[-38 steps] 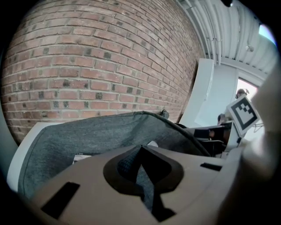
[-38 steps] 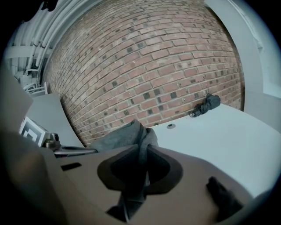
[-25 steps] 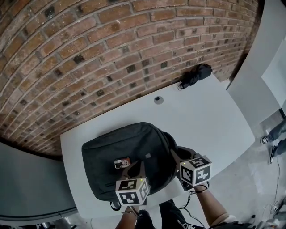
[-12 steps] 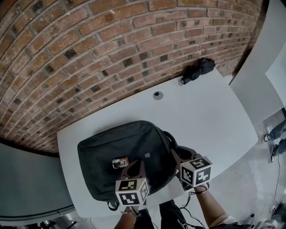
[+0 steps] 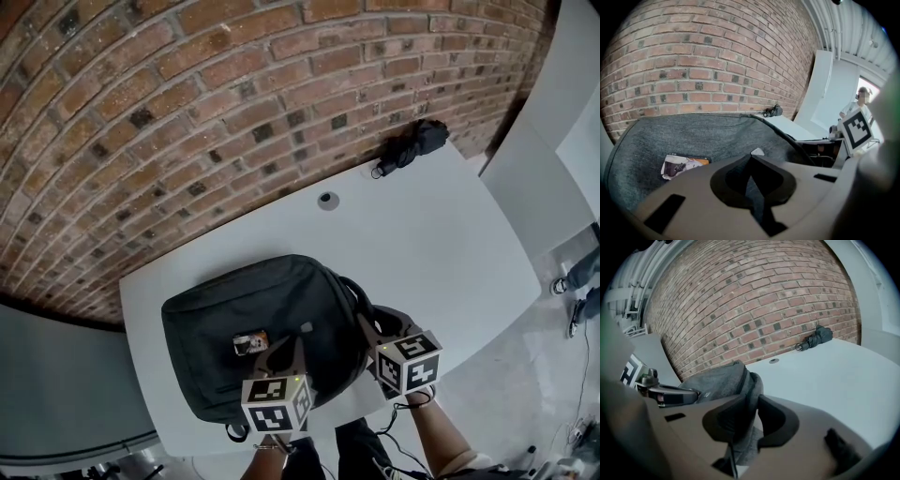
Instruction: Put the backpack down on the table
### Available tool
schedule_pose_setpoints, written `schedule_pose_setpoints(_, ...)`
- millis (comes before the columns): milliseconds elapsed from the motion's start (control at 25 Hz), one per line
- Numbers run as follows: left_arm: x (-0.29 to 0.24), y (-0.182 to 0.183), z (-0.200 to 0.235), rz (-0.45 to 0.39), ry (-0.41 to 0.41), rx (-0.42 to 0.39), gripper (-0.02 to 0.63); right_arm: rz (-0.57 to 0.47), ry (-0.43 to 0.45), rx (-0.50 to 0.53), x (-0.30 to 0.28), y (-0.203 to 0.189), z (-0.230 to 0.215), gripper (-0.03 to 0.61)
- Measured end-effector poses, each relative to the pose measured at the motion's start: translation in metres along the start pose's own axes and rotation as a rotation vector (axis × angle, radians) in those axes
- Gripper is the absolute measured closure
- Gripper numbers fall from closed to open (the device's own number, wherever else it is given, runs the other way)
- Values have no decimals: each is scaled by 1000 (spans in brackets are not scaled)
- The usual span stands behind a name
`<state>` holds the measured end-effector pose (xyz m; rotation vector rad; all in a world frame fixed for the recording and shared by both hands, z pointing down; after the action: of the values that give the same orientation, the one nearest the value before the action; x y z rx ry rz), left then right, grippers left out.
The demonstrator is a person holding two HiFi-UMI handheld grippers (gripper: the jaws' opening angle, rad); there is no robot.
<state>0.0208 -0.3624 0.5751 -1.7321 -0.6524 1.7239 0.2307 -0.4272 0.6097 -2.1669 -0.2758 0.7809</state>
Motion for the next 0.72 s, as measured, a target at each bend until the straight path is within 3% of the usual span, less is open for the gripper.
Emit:
schedule_pose_setpoints(240,4,2,1,-5,5,9,600,-13,-6,-27,6,0,-5,454)
schedule_pose_setpoints(720,24,16,5,-46,-9,6,601,-50,-86,-37,34,0,5,431)
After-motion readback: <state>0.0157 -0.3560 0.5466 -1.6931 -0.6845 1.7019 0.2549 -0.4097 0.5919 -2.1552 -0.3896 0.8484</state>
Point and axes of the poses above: the fingertips, and each gripper's own axes: x backward along the fingers, z to its left, y out of its top, the point moved 10 cm from there along x, backward along the fingers, and after that the axes turned 15 degrees about y, right-handed, at the moved point
